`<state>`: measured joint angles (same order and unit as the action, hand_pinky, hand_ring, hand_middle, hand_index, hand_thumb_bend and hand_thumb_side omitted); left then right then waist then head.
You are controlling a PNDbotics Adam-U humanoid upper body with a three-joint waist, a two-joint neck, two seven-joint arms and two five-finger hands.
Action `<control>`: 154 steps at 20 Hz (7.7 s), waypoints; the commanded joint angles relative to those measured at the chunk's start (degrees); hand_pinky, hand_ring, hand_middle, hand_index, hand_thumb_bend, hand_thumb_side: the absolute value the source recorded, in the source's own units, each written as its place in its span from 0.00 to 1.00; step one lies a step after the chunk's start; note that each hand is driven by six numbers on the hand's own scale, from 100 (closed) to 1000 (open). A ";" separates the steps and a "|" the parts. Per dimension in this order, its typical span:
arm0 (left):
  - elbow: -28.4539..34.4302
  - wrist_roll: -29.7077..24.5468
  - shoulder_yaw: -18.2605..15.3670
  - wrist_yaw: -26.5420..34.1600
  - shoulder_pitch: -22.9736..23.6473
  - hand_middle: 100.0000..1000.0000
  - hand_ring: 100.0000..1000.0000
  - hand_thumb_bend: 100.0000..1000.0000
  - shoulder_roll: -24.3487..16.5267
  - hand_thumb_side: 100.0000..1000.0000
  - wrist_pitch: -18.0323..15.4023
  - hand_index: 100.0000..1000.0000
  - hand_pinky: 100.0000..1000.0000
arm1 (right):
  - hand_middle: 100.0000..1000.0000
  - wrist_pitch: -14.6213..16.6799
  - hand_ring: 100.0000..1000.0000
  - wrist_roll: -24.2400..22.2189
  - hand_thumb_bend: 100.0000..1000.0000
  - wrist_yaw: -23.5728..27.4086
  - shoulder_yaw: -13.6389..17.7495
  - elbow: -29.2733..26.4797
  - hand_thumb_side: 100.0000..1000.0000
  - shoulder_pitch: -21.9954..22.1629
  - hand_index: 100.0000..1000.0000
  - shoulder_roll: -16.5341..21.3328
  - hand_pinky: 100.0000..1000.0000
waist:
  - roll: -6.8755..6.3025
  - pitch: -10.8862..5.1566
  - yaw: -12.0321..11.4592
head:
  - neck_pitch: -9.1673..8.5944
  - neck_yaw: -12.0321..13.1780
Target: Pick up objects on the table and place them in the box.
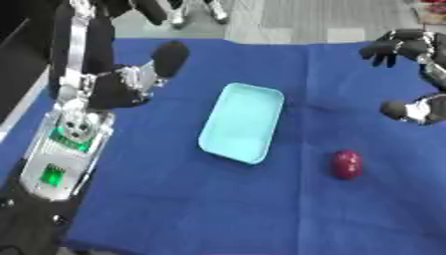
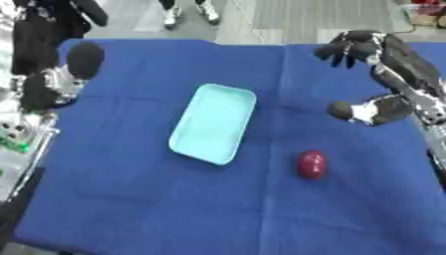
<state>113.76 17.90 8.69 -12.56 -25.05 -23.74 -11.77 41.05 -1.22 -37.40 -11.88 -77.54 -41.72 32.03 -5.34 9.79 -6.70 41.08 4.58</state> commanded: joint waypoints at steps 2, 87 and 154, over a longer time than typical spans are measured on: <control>0.83 -0.24 -0.10 0.29 -0.88 0.58 0.39 0.52 -1.53 0.58 0.00 0.72 0.33 | 0.59 0.83 0.48 0.22 0.61 -2.13 0.05 1.02 1.00 -1.49 0.81 0.10 0.32 | 0.29 -1.07 -0.16 | -0.03 0.78; 0.83 -1.22 0.72 0.72 -0.99 0.59 0.40 0.51 -1.65 0.57 -0.08 0.72 0.34 | 0.48 9.84 0.44 7.08 0.61 -21.76 -7.34 8.49 0.99 4.88 0.67 -0.75 0.36 | 0.73 -0.92 -0.63 | -1.19 2.98; 0.83 -2.11 0.83 0.64 -1.04 0.59 0.39 0.50 -1.83 0.58 0.02 0.72 0.34 | 0.00 8.04 0.00 14.31 0.23 -1.35 -6.65 0.67 0.61 3.08 0.28 -3.65 0.00 | 0.70 -1.21 -0.53 | -1.67 3.32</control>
<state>113.76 15.88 9.77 -12.06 -25.46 -23.76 -11.78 49.47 13.21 -39.84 -18.92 -75.02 -37.35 28.13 -4.81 9.78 -7.18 40.04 7.55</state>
